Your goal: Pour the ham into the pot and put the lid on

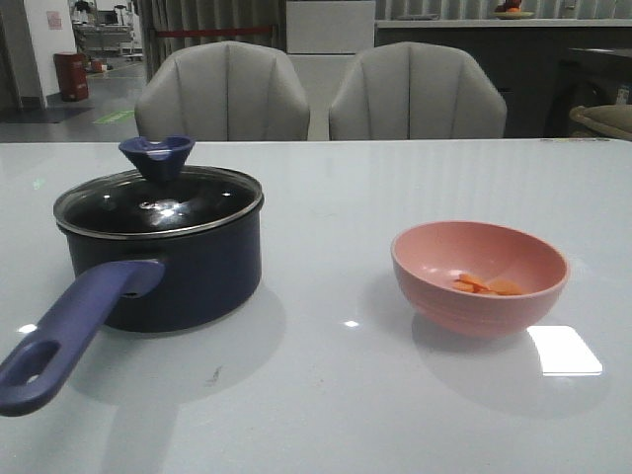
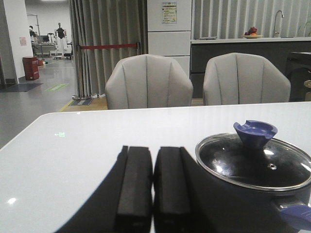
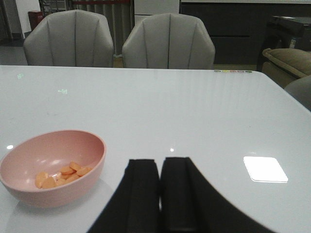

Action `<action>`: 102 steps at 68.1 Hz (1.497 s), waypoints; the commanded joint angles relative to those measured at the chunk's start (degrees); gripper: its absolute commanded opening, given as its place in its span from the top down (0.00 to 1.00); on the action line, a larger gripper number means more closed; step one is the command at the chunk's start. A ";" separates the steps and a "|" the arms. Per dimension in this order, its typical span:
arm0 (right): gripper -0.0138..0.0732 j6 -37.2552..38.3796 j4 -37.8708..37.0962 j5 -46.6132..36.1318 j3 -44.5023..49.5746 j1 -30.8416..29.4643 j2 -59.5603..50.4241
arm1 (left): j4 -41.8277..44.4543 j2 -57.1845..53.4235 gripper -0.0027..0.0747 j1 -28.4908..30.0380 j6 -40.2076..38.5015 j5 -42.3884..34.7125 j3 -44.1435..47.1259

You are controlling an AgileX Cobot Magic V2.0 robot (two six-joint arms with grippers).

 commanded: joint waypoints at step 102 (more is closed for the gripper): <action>0.66 0.06 -0.47 -5.08 -0.32 0.10 -1.11 | -1.71 13.48 0.80 0.08 -0.54 4.32 -19.67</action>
